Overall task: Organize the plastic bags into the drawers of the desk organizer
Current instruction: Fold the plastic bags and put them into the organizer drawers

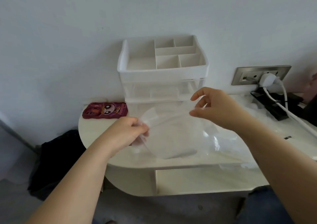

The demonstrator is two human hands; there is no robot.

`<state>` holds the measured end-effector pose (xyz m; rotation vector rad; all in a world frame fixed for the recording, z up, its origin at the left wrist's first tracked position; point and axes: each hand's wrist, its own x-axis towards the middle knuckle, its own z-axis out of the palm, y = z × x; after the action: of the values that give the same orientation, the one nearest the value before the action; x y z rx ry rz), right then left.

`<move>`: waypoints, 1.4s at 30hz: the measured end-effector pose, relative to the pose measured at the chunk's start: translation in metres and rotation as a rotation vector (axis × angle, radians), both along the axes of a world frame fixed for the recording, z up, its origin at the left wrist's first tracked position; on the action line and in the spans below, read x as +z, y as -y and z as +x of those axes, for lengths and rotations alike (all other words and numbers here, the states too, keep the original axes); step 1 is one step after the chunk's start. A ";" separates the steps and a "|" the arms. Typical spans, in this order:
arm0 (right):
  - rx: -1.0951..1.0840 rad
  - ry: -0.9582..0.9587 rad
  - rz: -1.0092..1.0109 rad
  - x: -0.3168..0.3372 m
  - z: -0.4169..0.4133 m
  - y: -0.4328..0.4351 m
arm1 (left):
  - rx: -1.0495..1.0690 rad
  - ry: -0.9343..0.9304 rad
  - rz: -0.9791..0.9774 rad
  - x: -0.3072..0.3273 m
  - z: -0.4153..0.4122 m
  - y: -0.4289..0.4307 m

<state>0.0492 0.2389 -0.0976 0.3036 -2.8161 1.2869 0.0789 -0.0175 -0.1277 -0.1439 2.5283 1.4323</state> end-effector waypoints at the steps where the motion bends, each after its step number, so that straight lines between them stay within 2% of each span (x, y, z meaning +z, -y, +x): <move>1: -0.031 -0.022 0.001 -0.002 -0.002 0.003 | 0.021 0.010 0.008 -0.003 -0.001 0.001; 6: -0.184 -0.116 0.021 -0.012 -0.007 0.014 | 0.116 0.029 0.126 -0.005 -0.006 0.001; 9: -0.281 -0.416 0.194 -0.011 0.002 0.022 | 0.141 0.005 0.079 -0.004 -0.005 -0.002; 10: -0.247 -0.533 0.194 -0.010 0.006 0.027 | 0.128 -0.013 0.021 -0.004 -0.005 -0.003; 11: -0.172 -0.574 0.179 -0.010 0.011 0.033 | 0.107 -0.037 -0.046 -0.005 -0.005 -0.003; 13: 0.031 -0.421 0.218 -0.018 0.020 0.047 | 0.081 -0.083 -0.151 -0.007 -0.007 -0.005; 15: 0.185 -0.140 0.385 -0.036 0.024 0.057 | 0.094 -0.114 -0.203 -0.011 -0.009 -0.008; 18: 0.245 0.089 0.569 -0.054 0.022 0.060 | 0.111 -0.157 -0.301 -0.016 -0.010 -0.013; 23: 0.258 0.152 0.637 -0.057 0.011 0.062 | 0.095 -0.179 -0.542 -0.020 -0.012 -0.011; 26: 0.265 0.196 0.613 -0.058 0.009 0.062 | 0.112 -0.201 -0.689 -0.012 -0.010 -0.010; 28: 0.265 0.206 0.603 -0.058 0.006 0.061 | 0.147 -0.362 -0.783 -0.007 -0.006 -0.014; 30: 0.270 0.213 0.616 -0.057 0.005 0.061 | 0.105 -0.562 -0.770 -0.004 -0.003 -0.026; 31: 0.274 0.221 0.625 -0.055 0.005 0.061 | 0.039 -0.583 -0.748 -0.006 -0.002 -0.033; 32: 0.277 0.227 0.635 -0.053 0.005 0.060 | -0.039 -0.548 -0.738 -0.010 -0.002 -0.040; 34: 0.268 0.194 0.675 -0.048 0.006 0.060 | -0.185 -0.358 -0.772 -0.021 -0.004 -0.048; 37: 0.222 0.045 0.690 -0.040 0.005 0.061 | -0.259 -0.128 -0.776 -0.031 -0.013 -0.050; 42: 0.216 -0.086 0.629 -0.048 -0.006 0.066 | -0.323 -0.036 -0.688 -0.038 -0.026 -0.053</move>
<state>0.0432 0.1734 -0.1458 0.6693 -3.0942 0.3460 0.0531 0.0357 -0.1655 0.1718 2.7977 0.4213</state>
